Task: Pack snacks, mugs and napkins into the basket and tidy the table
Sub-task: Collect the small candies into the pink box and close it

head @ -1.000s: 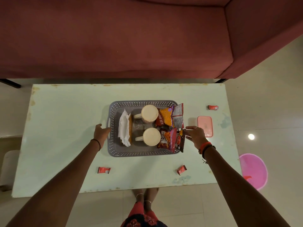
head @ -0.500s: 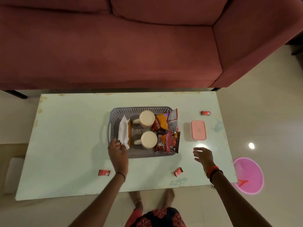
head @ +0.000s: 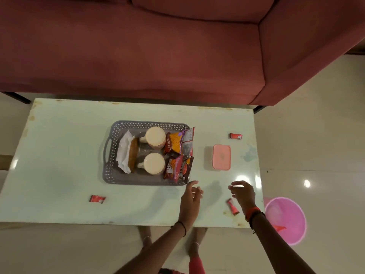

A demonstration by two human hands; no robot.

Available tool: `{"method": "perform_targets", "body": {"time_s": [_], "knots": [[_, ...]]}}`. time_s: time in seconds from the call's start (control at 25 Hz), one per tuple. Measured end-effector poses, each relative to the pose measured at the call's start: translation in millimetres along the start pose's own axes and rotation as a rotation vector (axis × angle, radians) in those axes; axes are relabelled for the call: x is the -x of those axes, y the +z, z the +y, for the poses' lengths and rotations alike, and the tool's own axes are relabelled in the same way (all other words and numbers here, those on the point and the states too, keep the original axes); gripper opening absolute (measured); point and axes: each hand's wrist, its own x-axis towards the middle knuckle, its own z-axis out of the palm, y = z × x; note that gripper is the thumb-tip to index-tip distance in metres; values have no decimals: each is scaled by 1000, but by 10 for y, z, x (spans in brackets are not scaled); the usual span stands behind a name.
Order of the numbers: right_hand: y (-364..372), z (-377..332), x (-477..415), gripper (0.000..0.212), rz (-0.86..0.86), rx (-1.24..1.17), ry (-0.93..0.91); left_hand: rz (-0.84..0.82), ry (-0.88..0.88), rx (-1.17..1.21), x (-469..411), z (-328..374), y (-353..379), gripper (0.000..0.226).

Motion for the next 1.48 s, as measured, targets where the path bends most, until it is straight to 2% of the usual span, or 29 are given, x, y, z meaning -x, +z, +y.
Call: {"method": "perform_targets", "body": {"time_s": [0.12,0.24,0.32,0.4,0.48,0.56,0.64,0.8,1.04,1.24,1.48], "knots": [[-130,-135,-289,17,-20,59,-93,-170,-254,115,-179,-29,519,32],[-165,-320,-632,22,-27,175,-244,-143,-423,286,-462,29,878,38],[-118,-460,-818,28,-85,264,-319,-31,-434,363,-678,105,984,44],[-42,-570,-978,51,-175,445,-396,74,-405,366,-864,167,1036,49],[34,-649,-1078,68,-222,577,-457,107,-378,343,-1006,197,1055,51],[87,-705,-1140,75,-240,657,-505,83,-372,351,-1121,212,1058,51],[135,-743,-1171,76,-250,766,-553,49,-394,356,-1206,233,1043,49],[211,-830,-1159,63,-212,964,-612,46,-468,407,-1296,259,1023,40],[234,-967,-1200,68,-188,1128,-686,109,-517,482,-1305,273,1032,24],[240,-931,-1202,57,-130,1145,-717,109,-558,511,-1337,318,1021,24],[195,-874,-1190,68,-149,1051,-743,114,-568,525,-1360,324,1002,19]]}}
